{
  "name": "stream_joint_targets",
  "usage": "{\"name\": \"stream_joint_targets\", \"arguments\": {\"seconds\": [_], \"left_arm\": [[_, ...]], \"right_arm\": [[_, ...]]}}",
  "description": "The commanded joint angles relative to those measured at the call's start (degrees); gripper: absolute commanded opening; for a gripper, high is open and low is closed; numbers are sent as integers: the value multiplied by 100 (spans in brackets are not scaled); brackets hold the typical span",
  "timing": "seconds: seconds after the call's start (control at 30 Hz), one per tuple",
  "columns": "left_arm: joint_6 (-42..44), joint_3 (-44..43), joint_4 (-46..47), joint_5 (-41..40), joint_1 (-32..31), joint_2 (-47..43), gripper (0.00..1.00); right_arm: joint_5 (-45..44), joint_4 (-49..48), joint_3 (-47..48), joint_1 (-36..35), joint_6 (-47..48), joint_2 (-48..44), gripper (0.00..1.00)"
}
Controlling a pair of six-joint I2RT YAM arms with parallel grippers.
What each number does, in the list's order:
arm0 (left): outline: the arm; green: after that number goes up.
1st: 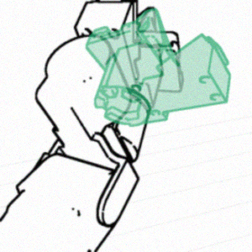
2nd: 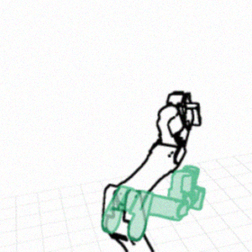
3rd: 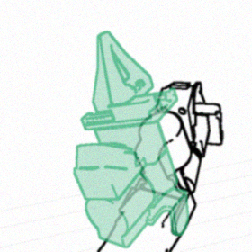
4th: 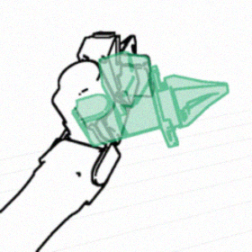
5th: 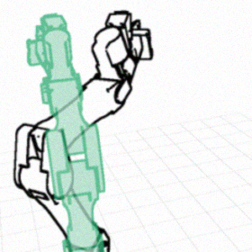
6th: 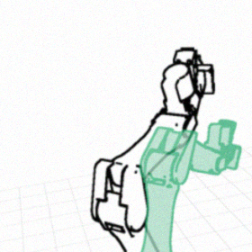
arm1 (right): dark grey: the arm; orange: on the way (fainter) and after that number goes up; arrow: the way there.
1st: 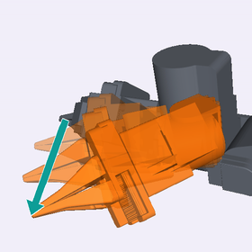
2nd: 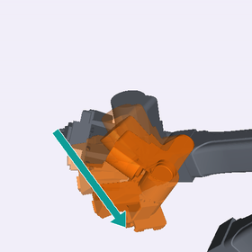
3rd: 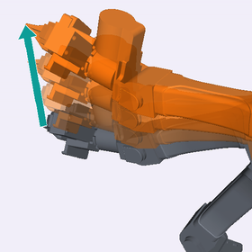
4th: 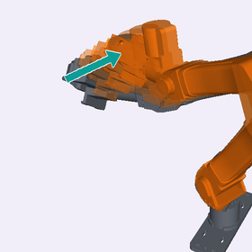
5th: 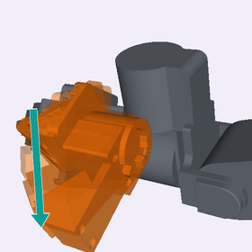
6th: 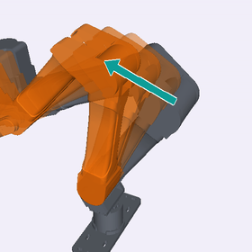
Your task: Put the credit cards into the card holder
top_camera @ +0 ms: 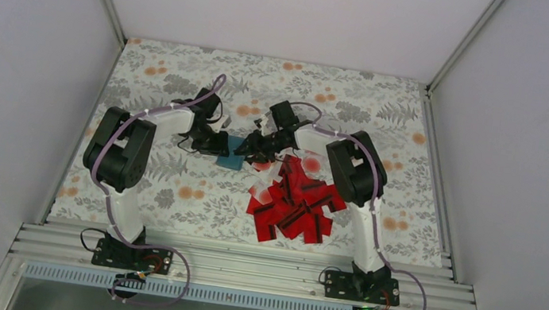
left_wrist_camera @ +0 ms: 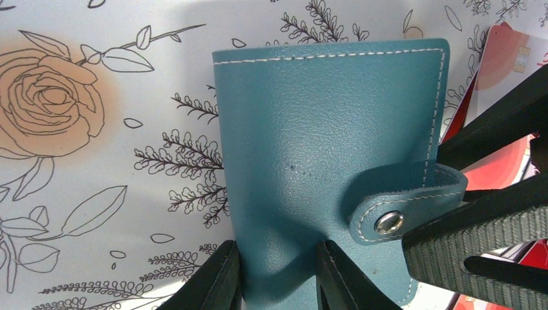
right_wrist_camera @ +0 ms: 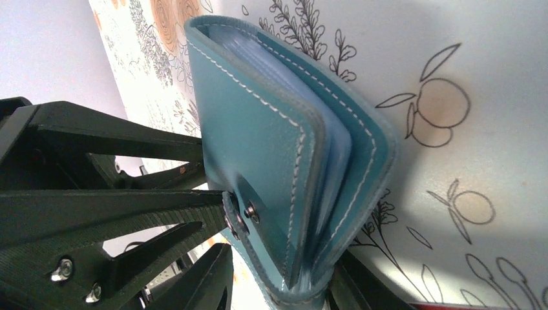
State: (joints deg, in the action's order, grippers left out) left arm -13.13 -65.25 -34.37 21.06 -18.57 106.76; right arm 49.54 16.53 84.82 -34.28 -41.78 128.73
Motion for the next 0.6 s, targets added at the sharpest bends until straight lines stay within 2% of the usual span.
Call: {"name": "stream_joint_targets", "arguments": {"seconds": [0.0, 0.27, 0.57], "left_arm": [[73, 90, -56, 127, -288, 353, 28], [100, 96, -61, 120, -313, 347, 28], [126, 98, -44, 96, -343, 353, 28]], "right_arm": [[69, -269, 351, -231, 67, 208, 35], [-62, -109, 436, -225, -36, 389, 32], [29, 160, 715, -230, -179, 612, 34]]}}
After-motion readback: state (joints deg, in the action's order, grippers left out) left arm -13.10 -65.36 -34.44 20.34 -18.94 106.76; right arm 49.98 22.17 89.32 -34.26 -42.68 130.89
